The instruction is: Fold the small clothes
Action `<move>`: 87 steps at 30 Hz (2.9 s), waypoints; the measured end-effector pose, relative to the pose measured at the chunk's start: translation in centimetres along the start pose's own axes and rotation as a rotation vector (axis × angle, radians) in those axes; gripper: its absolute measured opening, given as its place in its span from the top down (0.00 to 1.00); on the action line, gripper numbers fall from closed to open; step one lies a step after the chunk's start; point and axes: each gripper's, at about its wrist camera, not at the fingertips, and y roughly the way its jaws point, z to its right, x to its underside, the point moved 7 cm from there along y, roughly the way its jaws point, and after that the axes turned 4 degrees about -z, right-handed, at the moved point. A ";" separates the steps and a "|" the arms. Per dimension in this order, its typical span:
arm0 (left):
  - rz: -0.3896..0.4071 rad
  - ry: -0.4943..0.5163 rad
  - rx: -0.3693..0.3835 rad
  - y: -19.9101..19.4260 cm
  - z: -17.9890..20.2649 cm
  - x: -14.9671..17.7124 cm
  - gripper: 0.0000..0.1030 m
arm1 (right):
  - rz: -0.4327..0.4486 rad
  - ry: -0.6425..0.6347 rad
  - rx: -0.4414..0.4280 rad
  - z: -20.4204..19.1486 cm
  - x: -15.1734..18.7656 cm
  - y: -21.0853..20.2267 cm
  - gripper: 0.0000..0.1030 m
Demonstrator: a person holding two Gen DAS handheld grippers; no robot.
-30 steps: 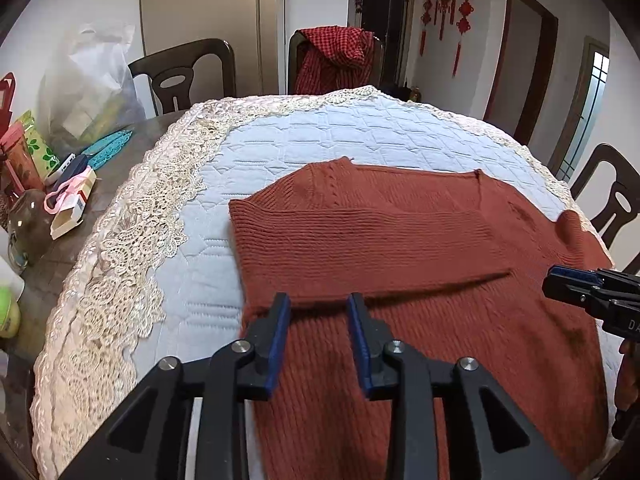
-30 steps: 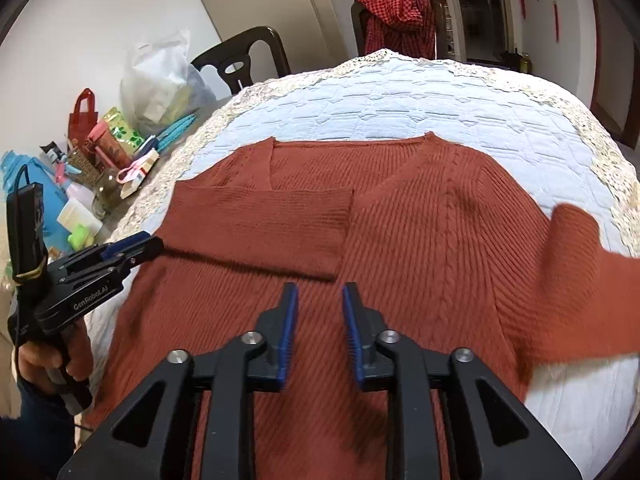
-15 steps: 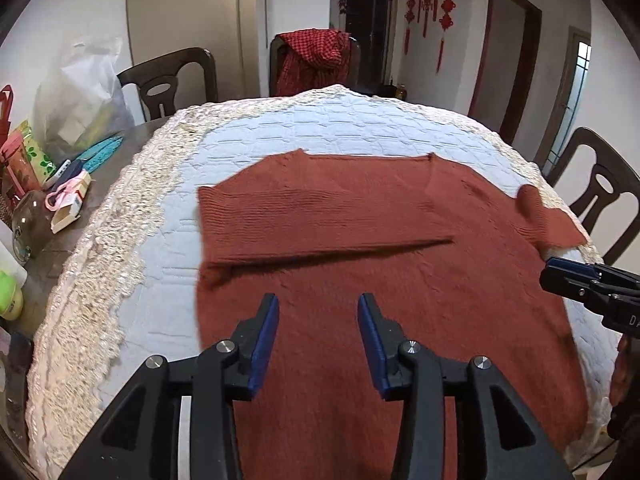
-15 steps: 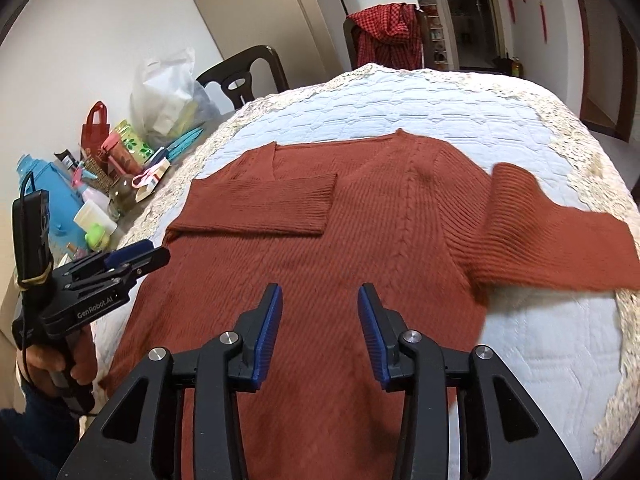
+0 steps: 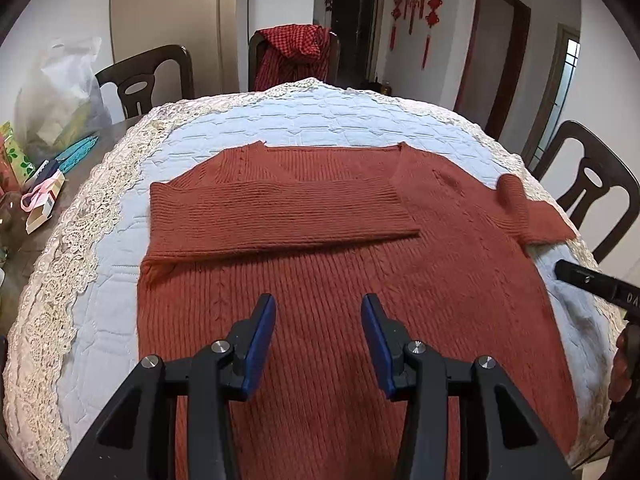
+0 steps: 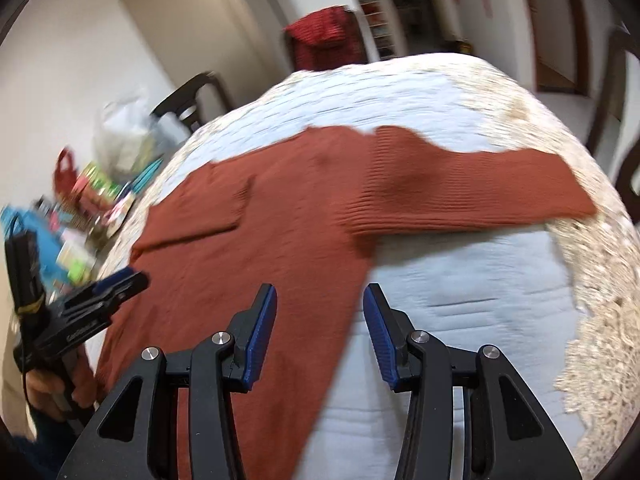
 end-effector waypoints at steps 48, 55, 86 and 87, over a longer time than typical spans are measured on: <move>-0.012 -0.067 0.072 2.0 -0.9 0.7 0.41 | -0.077 -0.206 -0.262 -11.9 -5.1 6.5 0.90; -0.017 -0.096 0.161 0.5 -0.8 -1.0 0.41 | -0.062 -0.212 -0.271 -9.8 -2.8 4.2 0.81; -0.095 -0.151 0.276 5.4 1.5 -6.7 0.41 | -0.065 -0.172 -0.281 -6.6 -2.2 4.6 0.81; -0.119 -0.153 0.260 6.2 1.5 -6.5 0.44 | -0.062 -0.155 -0.277 -6.1 -2.3 4.5 0.81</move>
